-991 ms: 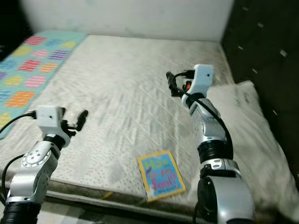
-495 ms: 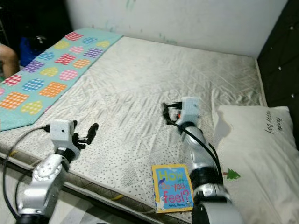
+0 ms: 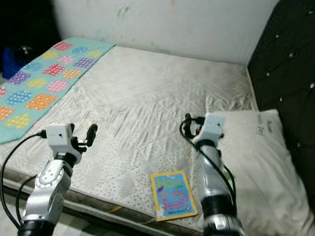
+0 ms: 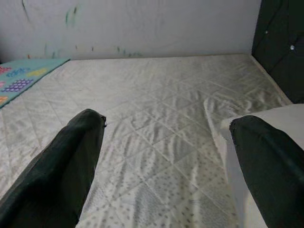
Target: Clean up the room
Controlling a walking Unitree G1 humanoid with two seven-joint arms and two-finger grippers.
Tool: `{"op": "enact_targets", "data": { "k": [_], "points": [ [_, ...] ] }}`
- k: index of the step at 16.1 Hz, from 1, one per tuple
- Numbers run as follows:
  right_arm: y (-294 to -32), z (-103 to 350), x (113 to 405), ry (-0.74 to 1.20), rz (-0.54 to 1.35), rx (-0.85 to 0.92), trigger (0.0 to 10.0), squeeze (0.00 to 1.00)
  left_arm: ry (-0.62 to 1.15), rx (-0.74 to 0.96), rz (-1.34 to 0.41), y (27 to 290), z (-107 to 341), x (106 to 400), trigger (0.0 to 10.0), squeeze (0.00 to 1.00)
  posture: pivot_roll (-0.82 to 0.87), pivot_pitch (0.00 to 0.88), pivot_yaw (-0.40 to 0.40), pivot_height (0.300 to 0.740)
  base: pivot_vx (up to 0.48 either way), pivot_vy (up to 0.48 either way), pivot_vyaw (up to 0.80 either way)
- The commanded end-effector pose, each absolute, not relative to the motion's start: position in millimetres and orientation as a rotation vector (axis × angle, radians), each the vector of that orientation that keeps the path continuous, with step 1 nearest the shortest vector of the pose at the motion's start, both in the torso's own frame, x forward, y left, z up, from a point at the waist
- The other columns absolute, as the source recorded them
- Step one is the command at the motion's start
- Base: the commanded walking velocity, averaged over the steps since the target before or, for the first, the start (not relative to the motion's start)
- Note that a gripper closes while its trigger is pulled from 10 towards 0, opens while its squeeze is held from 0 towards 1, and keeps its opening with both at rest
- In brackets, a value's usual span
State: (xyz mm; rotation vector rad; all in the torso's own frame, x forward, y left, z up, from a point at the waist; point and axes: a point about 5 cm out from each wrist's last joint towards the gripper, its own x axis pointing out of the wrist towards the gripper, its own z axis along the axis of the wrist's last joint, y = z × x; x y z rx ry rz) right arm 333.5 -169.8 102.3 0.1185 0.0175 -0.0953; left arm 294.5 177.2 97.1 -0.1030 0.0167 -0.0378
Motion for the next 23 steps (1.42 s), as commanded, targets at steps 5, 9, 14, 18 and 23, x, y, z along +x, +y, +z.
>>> {"op": "enact_targets", "data": {
  "k": [5, 9, 14, 18, 23],
  "points": [
    [-178.8, 104.0, 321.8, 0.024, -0.105, 0.102, 10.0, 0.00, 0.031, -0.167, -0.036, 176.2, 93.8, 280.4, 10.0, 0.00, -0.05, 0.000, 0.008, 0.740, 0.000, 0.000, -0.75],
    [-180.8, 110.4, 324.9, 0.019, -0.112, 0.099, 10.0, 0.00, 0.030, -0.200, -0.054, 167.4, 98.9, 281.1, 10.0, 0.00, -0.05, 0.000, -0.001, 0.740, 0.000, 0.000, -0.80],
    [-169.9, 113.4, 321.8, 0.022, -0.068, 0.098, 10.0, 0.00, 0.050, -0.223, -0.051, 165.1, 97.2, 273.4, 10.0, 0.00, -0.04, 0.000, -0.017, 0.740, 0.000, 0.069, -0.62],
    [-163.4, 112.6, 321.6, 0.044, -0.058, 0.115, 10.0, 0.00, 0.064, -0.209, -0.060, 164.8, 99.1, 266.6, 10.0, 0.00, -0.01, 0.000, -0.020, 0.740, 0.000, 0.088, -0.55],
    [-158.3, 112.3, 323.3, 0.047, -0.050, 0.120, 10.0, 0.00, 0.047, -0.198, -0.080, 165.6, 106.5, 266.2, 10.0, 0.00, 0.00, 0.000, -0.016, 0.740, 0.000, 0.000, -0.54]
  ]
}}
